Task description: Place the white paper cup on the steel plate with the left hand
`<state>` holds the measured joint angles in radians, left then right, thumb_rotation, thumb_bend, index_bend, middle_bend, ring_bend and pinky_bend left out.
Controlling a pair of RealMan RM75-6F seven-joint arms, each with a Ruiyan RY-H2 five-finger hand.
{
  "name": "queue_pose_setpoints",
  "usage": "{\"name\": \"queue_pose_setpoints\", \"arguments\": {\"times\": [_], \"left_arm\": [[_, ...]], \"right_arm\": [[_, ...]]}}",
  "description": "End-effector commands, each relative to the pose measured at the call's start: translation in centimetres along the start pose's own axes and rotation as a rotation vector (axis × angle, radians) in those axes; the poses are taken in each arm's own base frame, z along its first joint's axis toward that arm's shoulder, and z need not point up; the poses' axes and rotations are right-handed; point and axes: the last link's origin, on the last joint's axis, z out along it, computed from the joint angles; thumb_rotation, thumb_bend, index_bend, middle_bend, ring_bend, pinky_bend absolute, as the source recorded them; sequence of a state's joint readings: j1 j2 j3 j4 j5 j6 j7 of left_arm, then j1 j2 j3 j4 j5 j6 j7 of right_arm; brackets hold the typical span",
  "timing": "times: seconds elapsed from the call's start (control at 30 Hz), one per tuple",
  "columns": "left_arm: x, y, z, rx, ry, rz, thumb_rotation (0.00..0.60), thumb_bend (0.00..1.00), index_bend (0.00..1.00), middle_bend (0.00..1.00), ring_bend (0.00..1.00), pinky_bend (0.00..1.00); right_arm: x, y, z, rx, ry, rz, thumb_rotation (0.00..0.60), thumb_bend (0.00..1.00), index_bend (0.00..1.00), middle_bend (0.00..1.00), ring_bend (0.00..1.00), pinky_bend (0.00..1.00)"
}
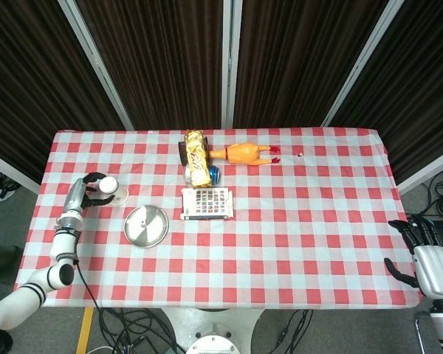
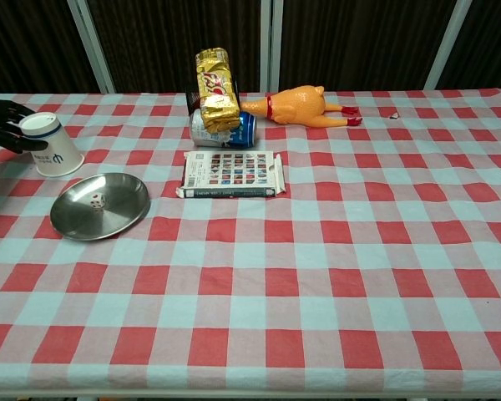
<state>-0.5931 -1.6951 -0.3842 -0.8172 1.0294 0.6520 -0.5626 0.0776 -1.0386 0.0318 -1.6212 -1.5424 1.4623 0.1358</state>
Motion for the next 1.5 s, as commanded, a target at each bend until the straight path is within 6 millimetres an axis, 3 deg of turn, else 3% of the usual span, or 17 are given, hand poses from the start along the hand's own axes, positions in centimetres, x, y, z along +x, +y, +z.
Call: {"name": "queue_pose_setpoints", "arguments": {"times": [0.03,0.17,0.4,0.53,0.73,1.0,1.3,1.5], "left_arm": [[0.2,0.1,0.1,-0.010,0.020,-0.005,0.600,0.23,0.40,0.32,0.20,0.30],[0.4,0.7,-0.1,-0.038,0.021,-0.011,0.600,0.23,0.50,0.45,0.29,0.30],[-0.1,2.6,-3.3,-0.197,-0.024,0.022,0.600,0.24,0.51,0.45,0.29,0.30],[-1.4,3.2,-5.8,-0.280,-0.073,0.058,0.600,0.23,0.51,0.45,0.29,0.30],[-3.7,3.6,-7.8,-0.350,-0.138,0.129,0.600,0.24,0.50,0.44,0.29,0.30],[-5.9,2.4,-8.2,-0.364,-0.153,0.236,0.600,0.24,0.50,0.43,0.29,0.26],[-5.5,1.1,-7.1,-0.321,-0.074,0.215,0.600,0.24,0.49,0.41,0.26,0.25],[-6.3,0.8,-7.9,-0.339,-0.101,0.209,0.600,0.24,0.49,0.41,0.26,0.24]], "right_arm": [[0.0,0.0,0.0,-0.001,0.000,0.000,0.600,0.22,0.18,0.18,0.00,0.02],[0.1,0.0,0.0,0.000,0.002,0.000,0.600,0.22,0.18,0.18,0.00,0.02],[0.0,-0.1,-0.1,0.004,0.003,0.002,0.600,0.22,0.18,0.18,0.00,0.02],[-0.1,-0.1,-0.2,0.007,0.000,0.004,0.600,0.22,0.18,0.18,0.00,0.02],[0.0,-0.1,-0.2,0.011,0.001,0.002,0.600,0.22,0.18,0.18,0.00,0.02],[0.0,0.0,-0.3,0.008,0.002,0.003,0.600,0.22,0.18,0.18,0.00,0.02],[0.0,-0.2,-0.3,0.008,0.003,0.003,0.600,0.22,0.18,0.18,0.00,0.02],[0.0,-0.3,-0.3,0.012,0.002,0.004,0.600,0.22,0.18,0.18,0.00,0.02]]}}
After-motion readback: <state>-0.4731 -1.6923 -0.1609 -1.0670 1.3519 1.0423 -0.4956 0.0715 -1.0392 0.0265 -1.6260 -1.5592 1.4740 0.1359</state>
